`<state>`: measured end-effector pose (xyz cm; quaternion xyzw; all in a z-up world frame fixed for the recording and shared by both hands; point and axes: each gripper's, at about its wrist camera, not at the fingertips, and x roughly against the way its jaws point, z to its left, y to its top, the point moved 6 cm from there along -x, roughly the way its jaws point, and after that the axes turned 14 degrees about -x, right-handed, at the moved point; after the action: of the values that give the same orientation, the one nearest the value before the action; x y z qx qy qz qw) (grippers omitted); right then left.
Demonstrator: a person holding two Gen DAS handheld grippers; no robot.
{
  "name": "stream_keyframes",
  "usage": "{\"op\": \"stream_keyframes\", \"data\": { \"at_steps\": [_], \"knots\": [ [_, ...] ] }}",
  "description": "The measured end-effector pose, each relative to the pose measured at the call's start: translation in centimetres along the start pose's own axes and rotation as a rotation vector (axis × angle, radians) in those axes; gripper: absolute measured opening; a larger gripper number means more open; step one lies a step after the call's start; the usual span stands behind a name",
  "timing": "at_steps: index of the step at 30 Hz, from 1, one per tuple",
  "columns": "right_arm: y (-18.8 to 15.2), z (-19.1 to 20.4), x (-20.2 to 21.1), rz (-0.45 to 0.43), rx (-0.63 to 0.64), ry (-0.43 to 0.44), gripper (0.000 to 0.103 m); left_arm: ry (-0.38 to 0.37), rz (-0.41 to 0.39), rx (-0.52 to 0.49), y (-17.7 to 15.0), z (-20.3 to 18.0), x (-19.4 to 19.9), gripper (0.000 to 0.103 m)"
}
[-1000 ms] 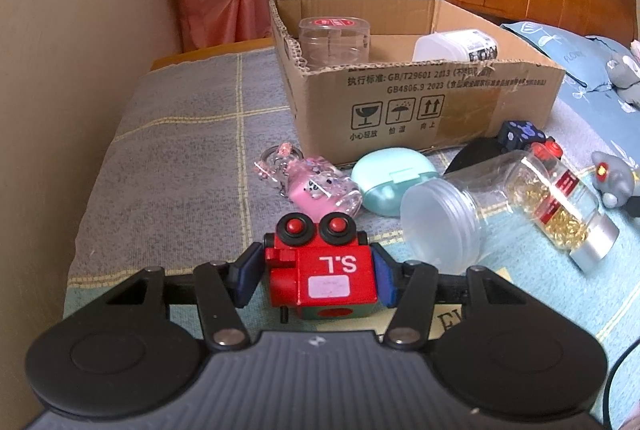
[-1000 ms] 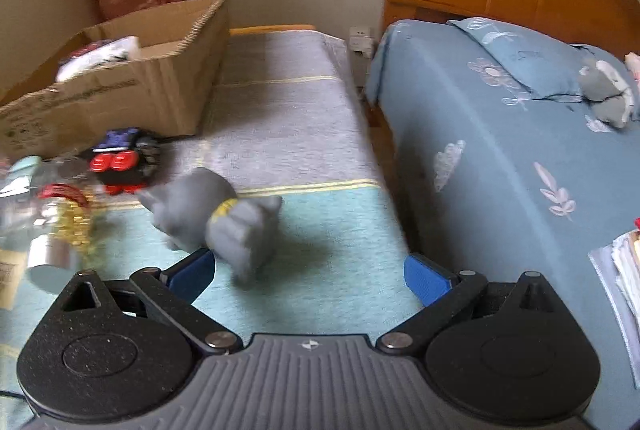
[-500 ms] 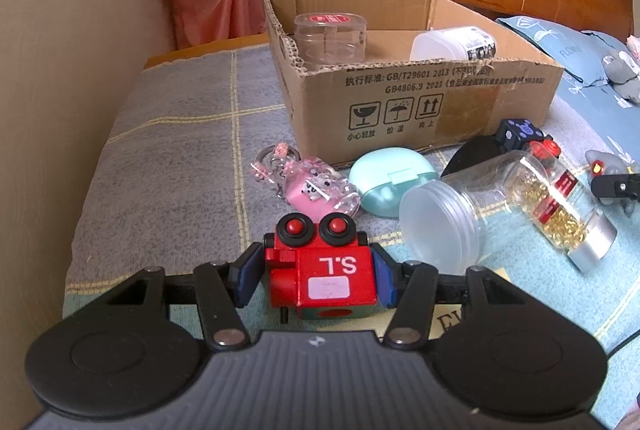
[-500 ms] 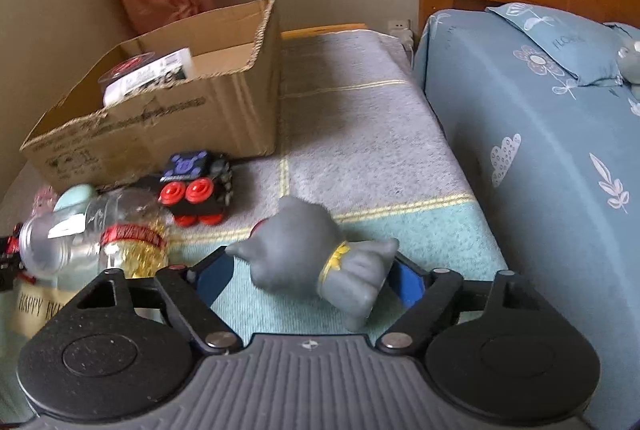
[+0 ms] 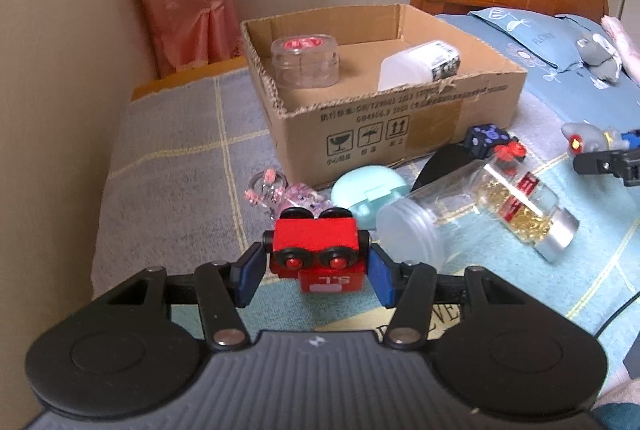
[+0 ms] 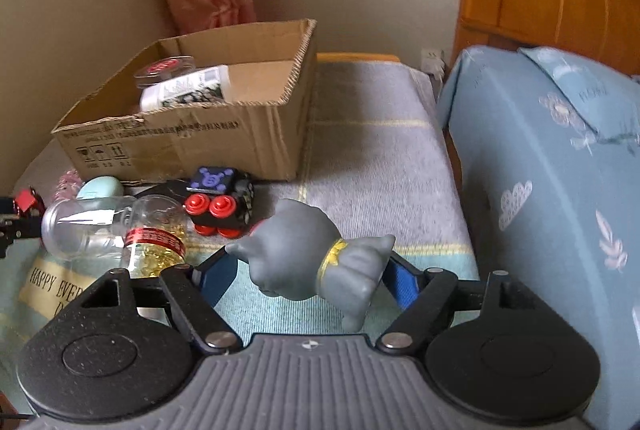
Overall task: Organize rigid objects
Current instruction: 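Carry the train and figurine into the box and open both tools to drop them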
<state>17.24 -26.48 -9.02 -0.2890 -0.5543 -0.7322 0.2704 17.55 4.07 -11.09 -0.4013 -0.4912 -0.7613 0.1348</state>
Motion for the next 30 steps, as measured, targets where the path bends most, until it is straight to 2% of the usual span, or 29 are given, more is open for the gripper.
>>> {"op": "stream_keyframes", "data": {
  "at_steps": [8,17,21,24,30],
  "knots": [
    [1.0,0.9,1.4,-0.007,0.038,0.058,0.083,-0.014,-0.041,-0.038,2.2,0.0,2.5,0.053],
    [3.8,3.1,3.0,-0.049,0.112,0.131,0.083,-0.014,-0.160,-0.093,8.7,1.1,5.1,0.053],
    [5.7,4.2,3.4,-0.088,0.142,0.155,0.083,-0.004,-0.180,-0.115,11.5,1.6,3.6,0.053],
    [7.0,5.2,3.5,-0.113,0.166,0.167,0.083,-0.002,-0.158,-0.111,12.8,2.1,1.2,0.053],
    [8.8,6.4,2.9,-0.127,0.190,0.175,0.083,-0.018,-0.114,-0.095,13.0,2.3,-2.2,0.054]
  ]
}}
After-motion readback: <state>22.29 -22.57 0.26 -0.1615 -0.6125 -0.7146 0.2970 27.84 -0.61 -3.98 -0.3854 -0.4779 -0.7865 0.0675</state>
